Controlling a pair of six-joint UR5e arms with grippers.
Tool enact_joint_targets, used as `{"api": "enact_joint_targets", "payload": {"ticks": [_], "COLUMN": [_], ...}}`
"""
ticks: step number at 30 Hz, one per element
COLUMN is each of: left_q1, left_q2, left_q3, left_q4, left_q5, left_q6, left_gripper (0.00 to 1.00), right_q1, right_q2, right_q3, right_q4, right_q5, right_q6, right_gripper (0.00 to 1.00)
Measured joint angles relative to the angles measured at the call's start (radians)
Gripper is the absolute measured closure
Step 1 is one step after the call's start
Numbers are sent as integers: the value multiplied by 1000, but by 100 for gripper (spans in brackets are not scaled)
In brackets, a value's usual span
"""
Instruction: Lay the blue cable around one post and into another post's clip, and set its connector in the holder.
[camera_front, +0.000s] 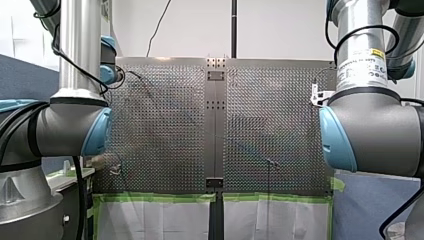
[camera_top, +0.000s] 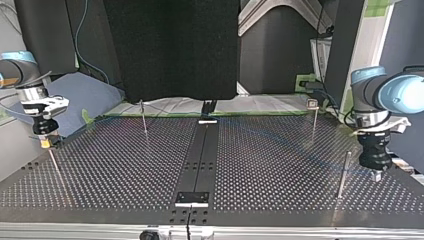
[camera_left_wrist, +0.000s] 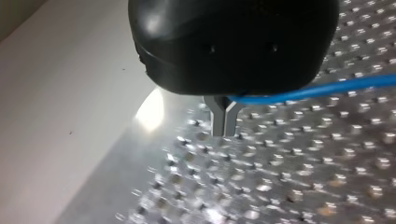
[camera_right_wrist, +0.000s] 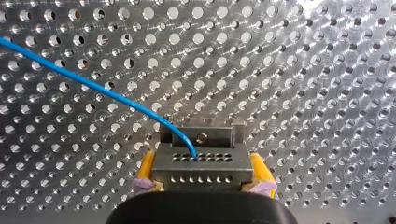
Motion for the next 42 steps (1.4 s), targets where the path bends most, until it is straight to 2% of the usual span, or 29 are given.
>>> {"api": "enact_joint_targets", "payload": {"ticks": [7,12,19,20,21,22,23,24,25,27,28,29,31,33,34,35,36,37,39,42], "left_q1": [4,4,-4,-6,-7,-9,-10,-10,-11,-11,-11,-11,-11,-12,-12,-12,-12,-12,-12,-13], "left_q2": [-7,-12,-62,-70,-77,-86,-91,-94,-98,-100,-101,-102,-102,-102,-102,-102,-102,-102,-102,-102], "left_q3": [-39,-44,-45,-45,-45,-45,-45,-44,-44,-45,-45,-45,-45,-45,-45,-45,-45,-45,-46,-45], "left_q4": [66,105,128,129,131,133,135,138,142,148,151,152,154,154,154,154,154,155,154,147], "left_q5": [-9,-15,26,30,32,34,35,35,36,36,36,36,36,36,36,36,37,37,37,36], "left_q6": [-60,-69,-88,-88,-89,-90,-91,-93,-96,-104,-107,-110,-113,-115,-116,-117,-118,-120,-123,-131], "left_gripper": [100,100,100,97,88,88,82,73,73,55,55,47,44,32,32,25,13,13,0,0], "right_q1": [0,0,0,0,0,0,0,0,0,0,0,0,0,0,0,0,0,0,0,0], "right_q2": [0,0,0,0,0,0,0,0,0,0,0,0,0,0,0,0,0,0,0,0], "right_q3": [0,0,0,0,0,0,0,0,0,0,0,0,0,0,0,0,0,0,0,0], "right_q4": [0,0,0,0,0,0,0,0,0,0,0,0,0,0,0,0,0,0,0,0], "right_q5": [0,0,0,0,0,0,0,0,0,0,0,0,0,0,0,0,0,0,0,0], "right_q6": [0,0,0,0,0,0,0,0,0,0,0,0,0,0,0,0,0,0,0,0], "right_gripper": [100,100,100,100,100,100,100,100,100,100,100,100,100,100,100,100,100,100,100,100]}}
